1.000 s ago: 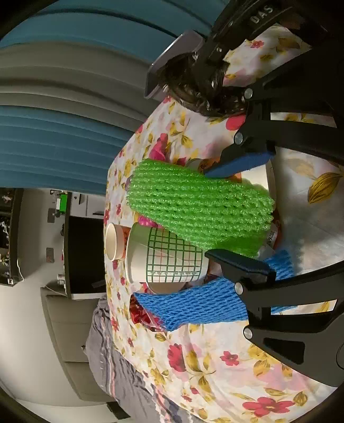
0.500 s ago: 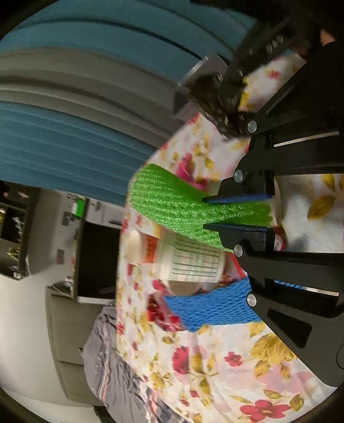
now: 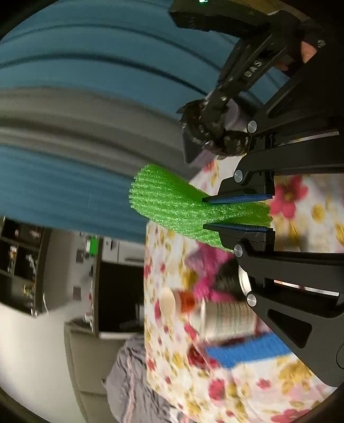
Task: Collect trash
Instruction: 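Carry the green net and black bag in both tools over the grey bin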
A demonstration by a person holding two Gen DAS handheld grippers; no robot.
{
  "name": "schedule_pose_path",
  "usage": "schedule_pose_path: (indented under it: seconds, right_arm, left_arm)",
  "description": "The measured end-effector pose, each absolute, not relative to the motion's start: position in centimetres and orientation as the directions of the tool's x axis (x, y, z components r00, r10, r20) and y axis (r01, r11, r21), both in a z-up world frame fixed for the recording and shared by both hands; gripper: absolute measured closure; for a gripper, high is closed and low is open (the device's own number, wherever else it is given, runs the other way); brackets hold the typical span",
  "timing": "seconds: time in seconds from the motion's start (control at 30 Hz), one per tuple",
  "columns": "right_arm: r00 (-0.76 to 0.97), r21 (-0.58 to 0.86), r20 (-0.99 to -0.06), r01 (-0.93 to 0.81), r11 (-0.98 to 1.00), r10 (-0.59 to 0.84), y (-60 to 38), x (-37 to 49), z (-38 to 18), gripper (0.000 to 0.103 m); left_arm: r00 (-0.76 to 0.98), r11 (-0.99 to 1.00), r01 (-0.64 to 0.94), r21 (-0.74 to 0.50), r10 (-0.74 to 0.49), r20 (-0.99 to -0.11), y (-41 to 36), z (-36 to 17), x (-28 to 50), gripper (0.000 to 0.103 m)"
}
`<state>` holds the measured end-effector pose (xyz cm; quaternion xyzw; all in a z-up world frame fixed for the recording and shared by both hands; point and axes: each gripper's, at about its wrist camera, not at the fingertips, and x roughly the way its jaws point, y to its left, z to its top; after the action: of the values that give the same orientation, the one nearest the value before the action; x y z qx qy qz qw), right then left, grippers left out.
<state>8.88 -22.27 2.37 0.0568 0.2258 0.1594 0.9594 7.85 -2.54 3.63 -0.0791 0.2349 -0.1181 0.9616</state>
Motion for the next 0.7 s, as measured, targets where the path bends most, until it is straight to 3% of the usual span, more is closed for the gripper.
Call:
schedule_pose_path:
  seconds: [0.4,0.7]
  right_arm:
    - [0.916,0.147,-0.376,-0.089,0.985,0.139,-33.3,14.2,4.8,0.102]
    - [0.899,0.154,-0.433,0.001,0.988,0.066,-37.3,17.3,2.5,0.102]
  left_arm:
    - [0.786,0.9,0.388,-0.199,-0.435,-0.438,-15.1,4.1,15.3,0.09]
    - [0.727,0.87,0.451,-0.202,-0.489,-0.482,-22.0,1.9,21.1,0.09]
